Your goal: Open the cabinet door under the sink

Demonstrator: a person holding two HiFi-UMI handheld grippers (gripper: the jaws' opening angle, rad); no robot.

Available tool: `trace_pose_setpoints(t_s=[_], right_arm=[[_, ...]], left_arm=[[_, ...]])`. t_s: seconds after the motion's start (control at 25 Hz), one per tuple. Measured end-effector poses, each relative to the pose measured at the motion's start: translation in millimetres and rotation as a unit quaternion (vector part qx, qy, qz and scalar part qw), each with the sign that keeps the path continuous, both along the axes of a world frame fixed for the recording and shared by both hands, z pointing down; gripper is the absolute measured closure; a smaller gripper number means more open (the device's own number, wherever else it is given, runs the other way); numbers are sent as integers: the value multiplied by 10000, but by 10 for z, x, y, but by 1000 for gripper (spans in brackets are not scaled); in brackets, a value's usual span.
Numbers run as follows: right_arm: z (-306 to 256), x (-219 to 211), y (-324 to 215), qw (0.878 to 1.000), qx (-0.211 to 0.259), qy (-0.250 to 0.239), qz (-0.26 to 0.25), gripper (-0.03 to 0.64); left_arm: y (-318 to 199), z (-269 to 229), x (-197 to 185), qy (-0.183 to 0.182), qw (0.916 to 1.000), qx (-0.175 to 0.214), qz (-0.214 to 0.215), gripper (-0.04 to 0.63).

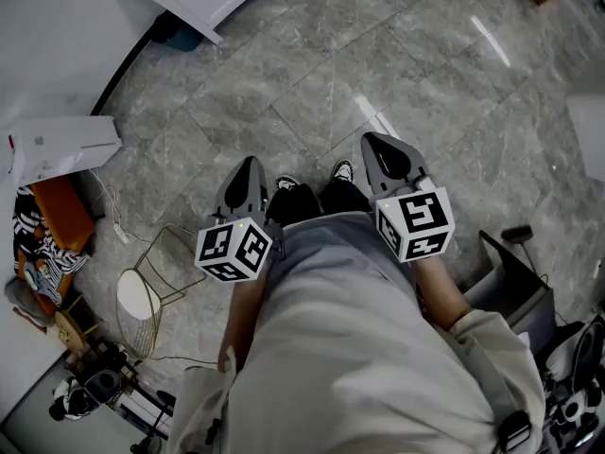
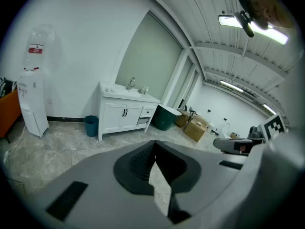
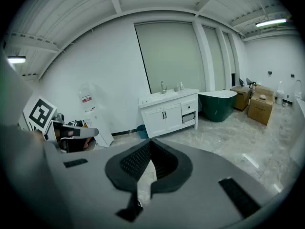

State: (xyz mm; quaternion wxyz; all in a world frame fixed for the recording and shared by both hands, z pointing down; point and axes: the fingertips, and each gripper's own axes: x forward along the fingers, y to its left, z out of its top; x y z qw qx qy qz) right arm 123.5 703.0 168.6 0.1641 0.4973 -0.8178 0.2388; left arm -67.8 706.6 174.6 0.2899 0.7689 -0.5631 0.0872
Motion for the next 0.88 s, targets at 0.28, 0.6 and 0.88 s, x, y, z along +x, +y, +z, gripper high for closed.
trace_pose_setpoints(t_s=[0.28,0.6,0.88], right_arm=[[59,235,-59,10000,-6,1,42,606],[-42,388,-164,9984,325,-374,-264,606],[-78,418,-251,9963,72,-636,-574,607]], left_arm=[[2,14,181,-37,10000,21,-70,597],[-36,-50,334,-7,9998,133,-118,597],[-241,-207,264,77,9984,439,-350,597]])
